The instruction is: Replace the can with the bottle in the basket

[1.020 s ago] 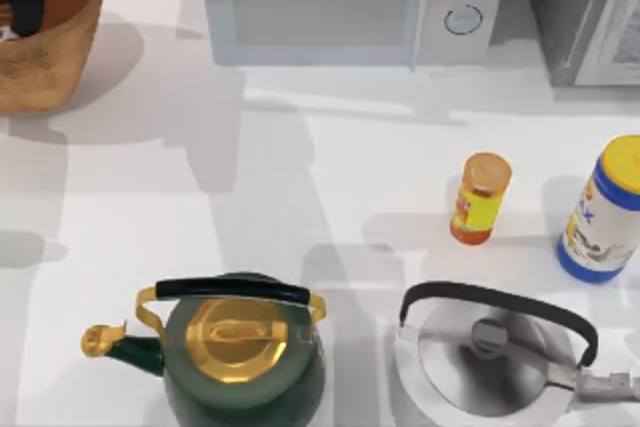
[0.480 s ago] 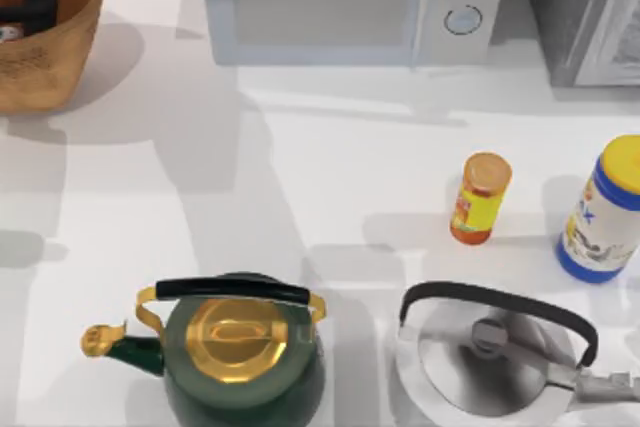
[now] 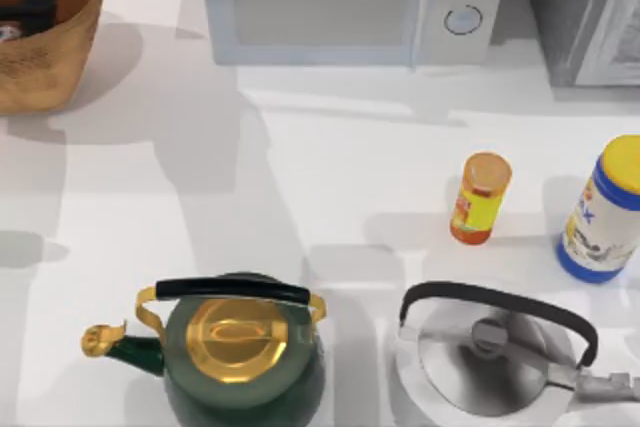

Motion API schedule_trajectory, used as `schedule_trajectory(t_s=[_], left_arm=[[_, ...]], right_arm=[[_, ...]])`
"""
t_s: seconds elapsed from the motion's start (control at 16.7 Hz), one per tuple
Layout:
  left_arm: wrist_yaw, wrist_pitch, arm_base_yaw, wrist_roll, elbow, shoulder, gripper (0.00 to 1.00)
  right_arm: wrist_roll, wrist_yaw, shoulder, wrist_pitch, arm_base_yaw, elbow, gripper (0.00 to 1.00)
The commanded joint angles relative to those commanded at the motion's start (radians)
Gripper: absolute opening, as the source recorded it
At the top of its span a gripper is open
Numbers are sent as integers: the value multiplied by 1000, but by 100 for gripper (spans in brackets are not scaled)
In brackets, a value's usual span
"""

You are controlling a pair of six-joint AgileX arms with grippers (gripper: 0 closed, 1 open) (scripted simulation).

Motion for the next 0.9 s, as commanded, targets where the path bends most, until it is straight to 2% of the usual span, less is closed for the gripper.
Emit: schedule_trajectory(t_s=[0.6,0.9], left_arm=[[0,0,0,0,0,0,2],[0,0,0,0,0,0,0]], right_arm=[[0,0,0,0,0,0,100],[0,0,0,0,0,0,100]])
